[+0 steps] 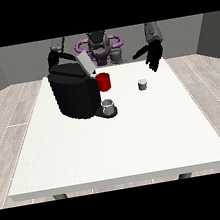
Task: Insert the coffee pod into the coffee machine and close the lid
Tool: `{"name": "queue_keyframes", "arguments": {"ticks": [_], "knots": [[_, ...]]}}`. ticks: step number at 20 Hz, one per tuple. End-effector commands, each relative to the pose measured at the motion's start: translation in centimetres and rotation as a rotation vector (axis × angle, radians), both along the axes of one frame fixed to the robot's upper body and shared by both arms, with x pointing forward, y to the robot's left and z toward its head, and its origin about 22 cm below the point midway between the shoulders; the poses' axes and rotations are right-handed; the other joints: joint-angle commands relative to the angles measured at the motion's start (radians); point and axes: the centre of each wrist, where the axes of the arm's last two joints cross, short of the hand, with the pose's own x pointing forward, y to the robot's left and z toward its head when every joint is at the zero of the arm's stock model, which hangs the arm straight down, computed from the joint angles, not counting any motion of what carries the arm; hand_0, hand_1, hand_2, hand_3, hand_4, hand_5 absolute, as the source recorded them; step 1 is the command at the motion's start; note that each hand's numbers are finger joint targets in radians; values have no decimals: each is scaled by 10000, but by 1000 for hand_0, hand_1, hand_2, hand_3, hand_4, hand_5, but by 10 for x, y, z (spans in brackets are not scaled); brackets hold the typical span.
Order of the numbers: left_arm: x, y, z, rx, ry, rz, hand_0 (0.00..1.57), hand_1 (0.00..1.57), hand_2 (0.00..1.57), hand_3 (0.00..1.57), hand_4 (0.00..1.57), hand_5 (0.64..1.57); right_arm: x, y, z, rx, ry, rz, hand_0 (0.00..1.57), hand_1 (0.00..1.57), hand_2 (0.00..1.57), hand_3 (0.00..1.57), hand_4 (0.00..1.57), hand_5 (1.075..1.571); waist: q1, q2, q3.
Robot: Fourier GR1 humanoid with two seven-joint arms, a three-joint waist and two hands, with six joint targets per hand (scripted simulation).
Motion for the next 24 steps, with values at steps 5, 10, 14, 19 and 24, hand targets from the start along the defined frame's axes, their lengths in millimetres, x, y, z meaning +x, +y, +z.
{"name": "queue_keyframes", "arguments": {"ticks": [5,10,14,19,24], "knots": [[32,23,16,1383,587,-141,0,0,0,0,0,1571,16,17,11,-270,141,67,0,0,0,0,0,1571,-141,755,0],[35,6,-18,2085,802,52,0,0,0,0,0,1571,9,29,-10,365,369,243,0,0,0,0,0,1571,-130,890,2],[48,5,-15,2484,328,-84,261,261,589,247,0,1571,33,20,13,171,437,118,0,0,0,0,0,1571,-5,935,-1],[60,-25,-9,3457,-694,-54,839,839,918,756,298,1571,43,13,-4,-69,480,87,0,0,0,0,0,1571,244,1157,4],[65,-18,-14,4832,-758,-33,941,941,1039,871,429,1571,35,30,-4,68,261,566,0,0,0,0,0,1571,-292,1285,3]]}}
